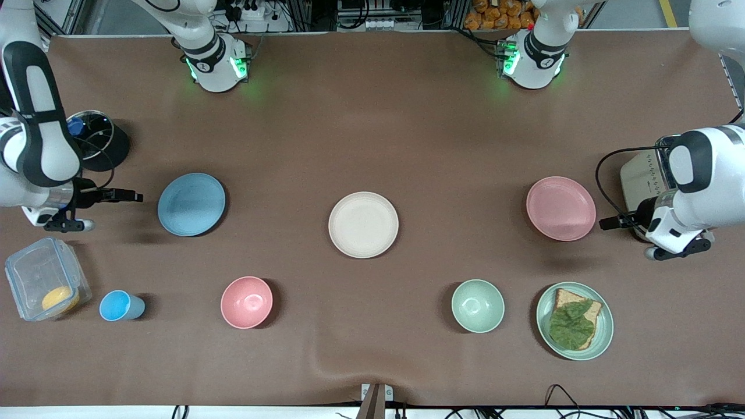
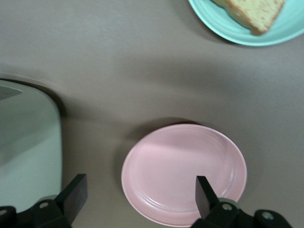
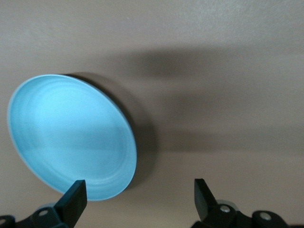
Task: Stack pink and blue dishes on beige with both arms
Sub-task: 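Lower both grippers to the rims of the pink and blue plates, then grip the pink plate rim with the left gripper while the right grips blue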
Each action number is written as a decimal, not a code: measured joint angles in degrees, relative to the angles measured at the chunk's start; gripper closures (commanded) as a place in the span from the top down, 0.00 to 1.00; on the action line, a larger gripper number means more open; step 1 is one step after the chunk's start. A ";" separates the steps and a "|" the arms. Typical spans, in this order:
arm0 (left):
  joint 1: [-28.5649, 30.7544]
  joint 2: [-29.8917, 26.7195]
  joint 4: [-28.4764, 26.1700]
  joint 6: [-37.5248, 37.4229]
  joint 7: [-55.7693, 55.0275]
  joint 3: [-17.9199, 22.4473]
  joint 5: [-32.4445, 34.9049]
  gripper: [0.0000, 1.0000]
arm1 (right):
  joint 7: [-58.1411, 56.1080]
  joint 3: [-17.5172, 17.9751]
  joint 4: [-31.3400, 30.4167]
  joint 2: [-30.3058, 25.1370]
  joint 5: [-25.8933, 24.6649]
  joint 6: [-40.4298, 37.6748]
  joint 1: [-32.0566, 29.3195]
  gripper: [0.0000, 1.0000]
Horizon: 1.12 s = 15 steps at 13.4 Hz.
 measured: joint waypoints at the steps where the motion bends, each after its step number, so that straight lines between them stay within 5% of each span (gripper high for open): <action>1: 0.01 -0.02 -0.48 0.00 0.02 -0.05 0.00 1.00 | -0.74 0.11 -1.23 0.43 0.04 1.68 0.00 1.00; 6: 1.30 0.46 -3.73 2.42 0.33 0.00 0.00 1.00 | -2.02 2.16 -4.01 2.99 2.41 4.38 0.76 1.00; 12: 2.93 1.47 -14.51 16.04 2.06 0.03 0.00 1.00 | -4.86 2.62 -3.98 6.75 5.56 6.01 2.85 1.00; 15: 2.92 1.48 -15.94 16.76 2.07 0.00 0.00 1.00 | -6.21 2.47 -3.87 6.92 5.76 6.00 2.78 0.50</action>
